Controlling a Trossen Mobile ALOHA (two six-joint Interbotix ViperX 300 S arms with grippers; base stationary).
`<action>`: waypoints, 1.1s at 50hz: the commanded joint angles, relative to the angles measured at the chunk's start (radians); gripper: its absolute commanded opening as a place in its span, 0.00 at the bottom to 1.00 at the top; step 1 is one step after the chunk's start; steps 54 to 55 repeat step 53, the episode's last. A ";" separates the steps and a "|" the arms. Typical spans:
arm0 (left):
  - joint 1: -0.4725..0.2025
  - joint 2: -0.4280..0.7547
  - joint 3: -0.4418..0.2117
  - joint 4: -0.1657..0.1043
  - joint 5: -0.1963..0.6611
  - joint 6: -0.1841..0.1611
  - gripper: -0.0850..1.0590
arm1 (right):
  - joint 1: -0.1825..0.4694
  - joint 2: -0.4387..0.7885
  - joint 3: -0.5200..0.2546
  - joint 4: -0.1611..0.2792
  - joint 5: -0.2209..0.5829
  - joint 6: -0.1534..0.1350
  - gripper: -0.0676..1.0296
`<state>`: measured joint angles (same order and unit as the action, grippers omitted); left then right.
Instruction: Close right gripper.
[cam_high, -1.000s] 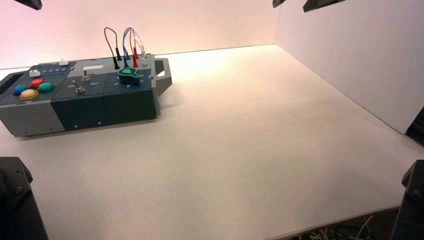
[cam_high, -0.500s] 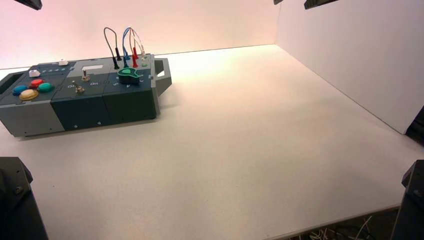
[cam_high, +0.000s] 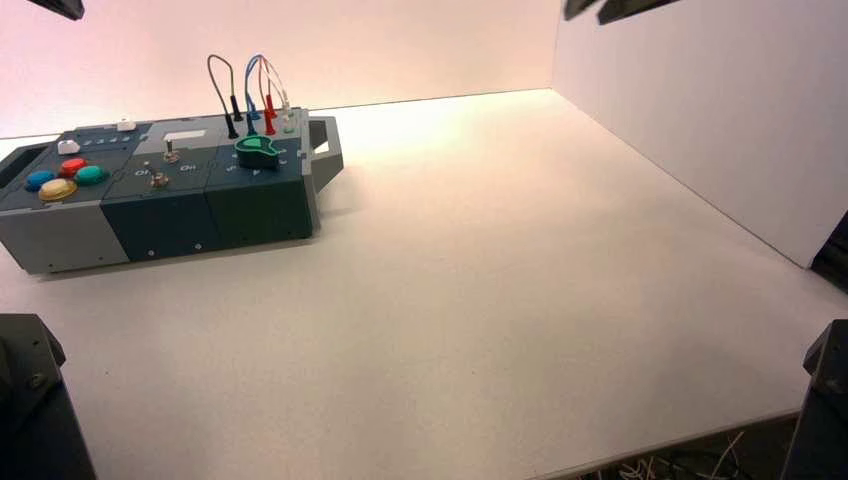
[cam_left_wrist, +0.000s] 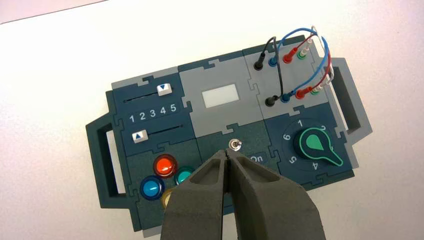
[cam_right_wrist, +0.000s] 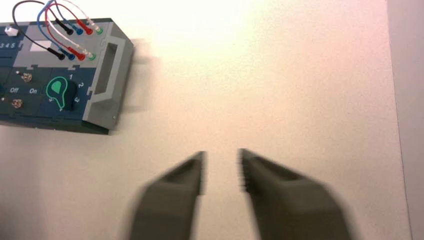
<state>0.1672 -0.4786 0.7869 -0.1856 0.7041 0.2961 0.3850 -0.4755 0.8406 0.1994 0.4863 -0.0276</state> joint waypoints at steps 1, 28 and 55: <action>-0.005 -0.005 -0.017 0.002 -0.006 0.008 0.05 | -0.002 -0.021 -0.017 0.003 -0.002 0.002 0.04; -0.005 -0.031 -0.015 0.002 -0.003 0.006 0.05 | -0.002 -0.034 -0.032 0.003 0.038 0.000 0.04; -0.006 -0.063 -0.020 -0.006 -0.003 0.000 0.05 | -0.002 -0.034 -0.060 -0.002 0.041 0.000 0.04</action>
